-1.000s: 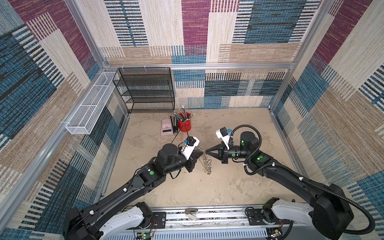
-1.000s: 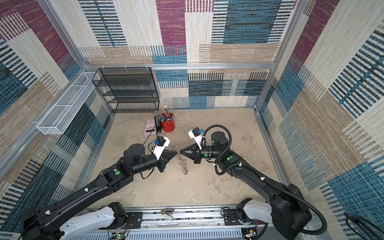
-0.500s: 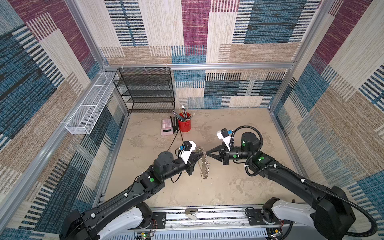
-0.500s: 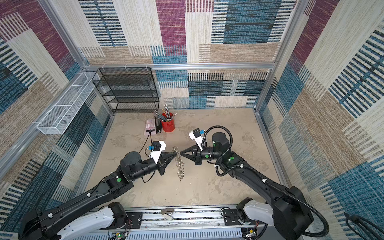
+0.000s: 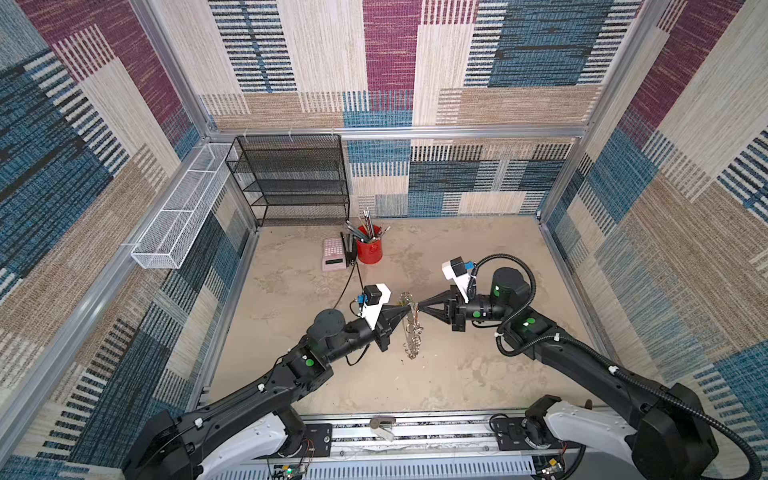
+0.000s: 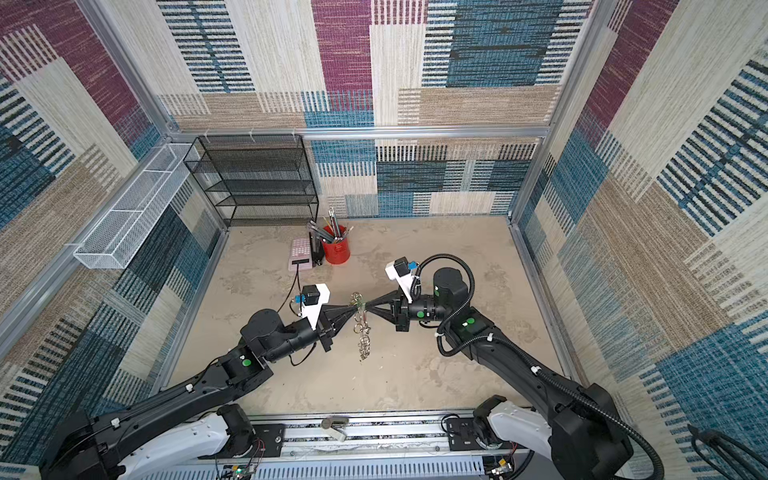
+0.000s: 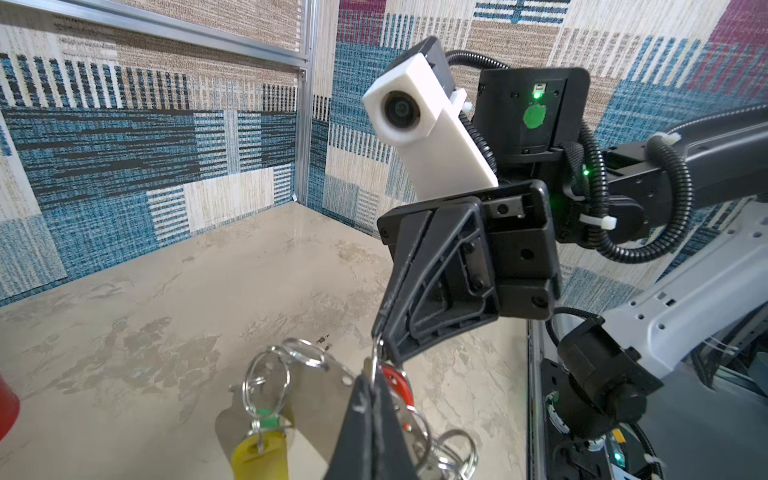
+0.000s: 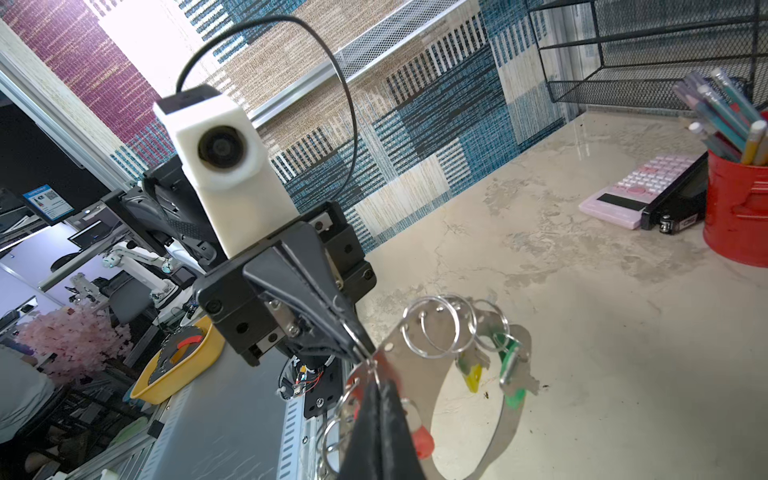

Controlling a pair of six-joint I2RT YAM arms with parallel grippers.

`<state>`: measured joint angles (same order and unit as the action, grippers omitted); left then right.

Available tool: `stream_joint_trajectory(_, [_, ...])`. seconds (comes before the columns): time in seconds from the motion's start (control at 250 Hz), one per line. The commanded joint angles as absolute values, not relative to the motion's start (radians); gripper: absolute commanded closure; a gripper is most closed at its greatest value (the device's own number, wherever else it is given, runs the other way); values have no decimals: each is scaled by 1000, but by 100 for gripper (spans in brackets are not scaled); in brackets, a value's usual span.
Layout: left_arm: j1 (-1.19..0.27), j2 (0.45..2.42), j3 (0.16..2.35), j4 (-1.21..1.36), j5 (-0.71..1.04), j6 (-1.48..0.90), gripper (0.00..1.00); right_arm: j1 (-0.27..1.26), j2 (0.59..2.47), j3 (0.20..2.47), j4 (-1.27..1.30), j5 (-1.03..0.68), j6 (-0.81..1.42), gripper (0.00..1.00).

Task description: Put the keys on the keyring

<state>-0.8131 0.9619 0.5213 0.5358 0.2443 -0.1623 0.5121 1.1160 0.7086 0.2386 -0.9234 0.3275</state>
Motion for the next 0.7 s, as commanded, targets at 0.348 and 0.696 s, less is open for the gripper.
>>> stream_joint_trajectory(0.348, [-811,986,550,684,269,-147,100,495,1056,803,-77,-685,158,100])
stream_joint_trajectory(0.696, [-811,1023,583,696,314,-150,100,495,1109,752,72,-780,217,100])
